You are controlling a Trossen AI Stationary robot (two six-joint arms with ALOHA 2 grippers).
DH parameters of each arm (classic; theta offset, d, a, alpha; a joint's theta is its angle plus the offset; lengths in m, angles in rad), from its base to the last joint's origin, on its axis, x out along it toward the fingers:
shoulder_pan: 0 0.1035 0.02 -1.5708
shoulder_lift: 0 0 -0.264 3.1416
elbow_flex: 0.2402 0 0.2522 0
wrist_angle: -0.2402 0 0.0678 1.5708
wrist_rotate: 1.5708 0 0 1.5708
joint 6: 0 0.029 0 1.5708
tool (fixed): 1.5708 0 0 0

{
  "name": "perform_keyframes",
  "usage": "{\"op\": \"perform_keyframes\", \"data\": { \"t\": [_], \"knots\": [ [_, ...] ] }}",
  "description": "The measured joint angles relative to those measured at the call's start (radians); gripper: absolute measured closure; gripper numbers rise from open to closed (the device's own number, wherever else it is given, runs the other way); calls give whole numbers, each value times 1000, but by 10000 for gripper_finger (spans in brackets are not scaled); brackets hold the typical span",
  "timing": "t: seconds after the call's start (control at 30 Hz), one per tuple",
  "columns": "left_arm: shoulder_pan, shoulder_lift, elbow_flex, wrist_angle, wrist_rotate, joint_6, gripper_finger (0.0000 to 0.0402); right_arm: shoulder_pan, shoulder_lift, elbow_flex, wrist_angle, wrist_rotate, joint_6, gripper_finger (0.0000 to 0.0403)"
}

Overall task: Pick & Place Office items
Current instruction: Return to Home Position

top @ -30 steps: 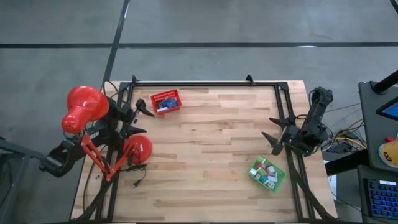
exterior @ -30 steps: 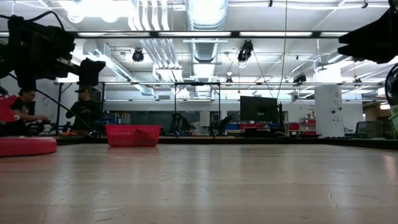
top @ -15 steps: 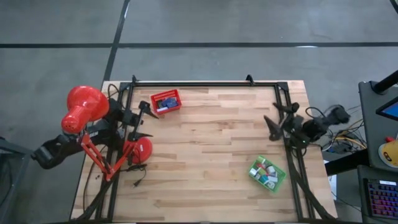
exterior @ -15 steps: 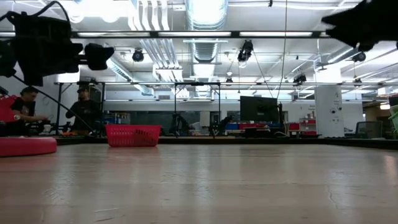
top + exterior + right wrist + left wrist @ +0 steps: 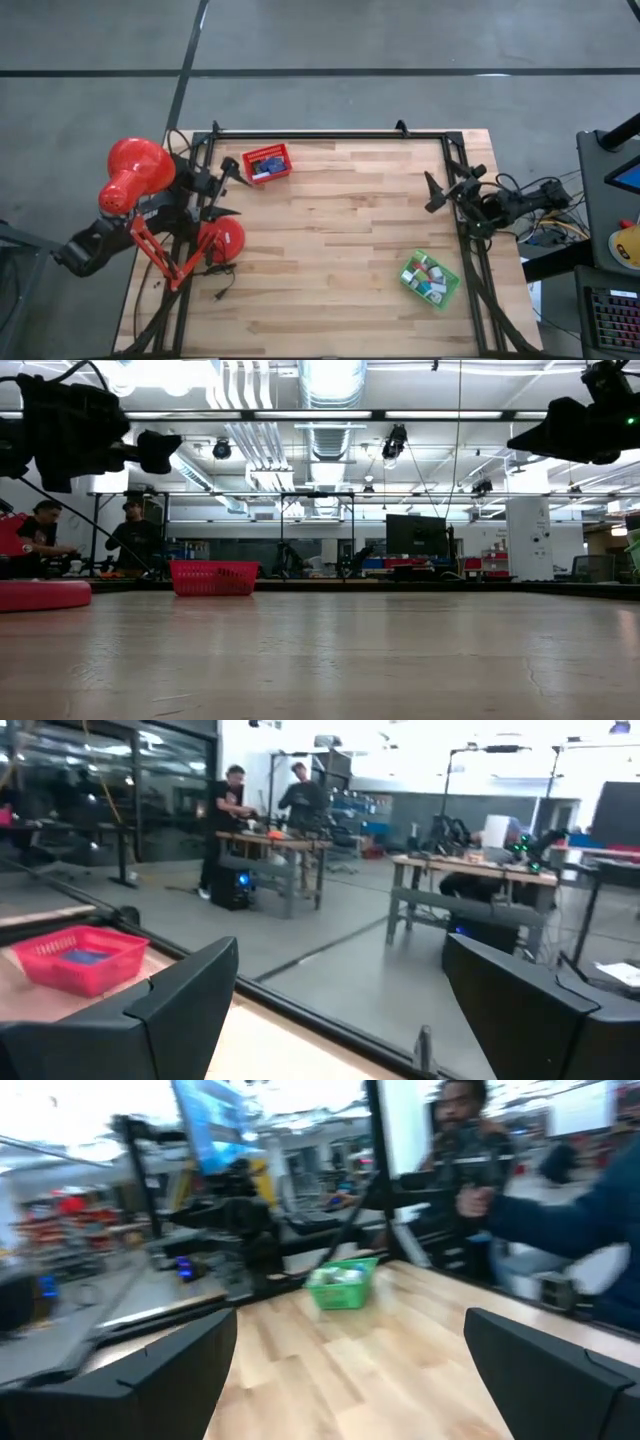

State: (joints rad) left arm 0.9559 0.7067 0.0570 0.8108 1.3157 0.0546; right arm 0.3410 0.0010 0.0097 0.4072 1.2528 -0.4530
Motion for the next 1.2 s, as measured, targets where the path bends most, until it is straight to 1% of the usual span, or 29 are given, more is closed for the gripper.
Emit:
{"op": "perform_keyframes", "data": {
  "t": [0.13, 0.37, 0.43, 0.5, 0.6, 0.63, 0.67, 0.7, 0.73, 0.83, 0.87, 0.93, 1.07, 1.2],
  "knots": [
    [33, -7, 0, 0, 121, -30, 7, 41, 0, 0, 0, 9, -21, 53],
    [90, -64, 21, 4, 141, -85, 7, 137, 0, 0, 0, 8, -48, 53],
    [90, -82, 40, 4, 182, -110, 7, 166, 0, 0, 1, -2, -43, 53],
    [86, -95, 59, 5, 244, -141, 7, 189, 0, 0, 4, -52, -28, 53],
    [77, -103, 70, 4, 252, -188, 7, 212, 0, 0, 8, -211, -29, 53],
    [75, -103, 73, 4, 255, -192, 7, 217, 0, 0, 14, -250, -41, 53],
    [75, -103, 75, 5, 255, -194, 7, 222, 0, 0, 18, -264, -49, 53],
    [76, -104, 75, 5, 256, -194, 7, 227, 0, 2, 13, -248, -47, 53],
    [76, -104, 74, 5, 255, -199, 7, 233, 0, 9, 2, -206, -37, 53],
    [76, -117, 74, 7, 256, -231, 7, 262, 0, 30, -74, -30, 8, 53],
    [76, -125, 76, 9, 256, -248, 7, 277, 0, 37, -98, 8, 22, 53],
    [76, -145, 84, 21, 256, -281, 7, 315, 0, 49, -136, 35, 48, 53],
    [76, -207, 88, 52, 255, -356, 7, 409, 0, 63, -176, 35, 56, 53],
    [76, -286, 62, 53, 255, -386, 7, 495, 0, 62, -179, 105, 62, 53]
  ]
}}
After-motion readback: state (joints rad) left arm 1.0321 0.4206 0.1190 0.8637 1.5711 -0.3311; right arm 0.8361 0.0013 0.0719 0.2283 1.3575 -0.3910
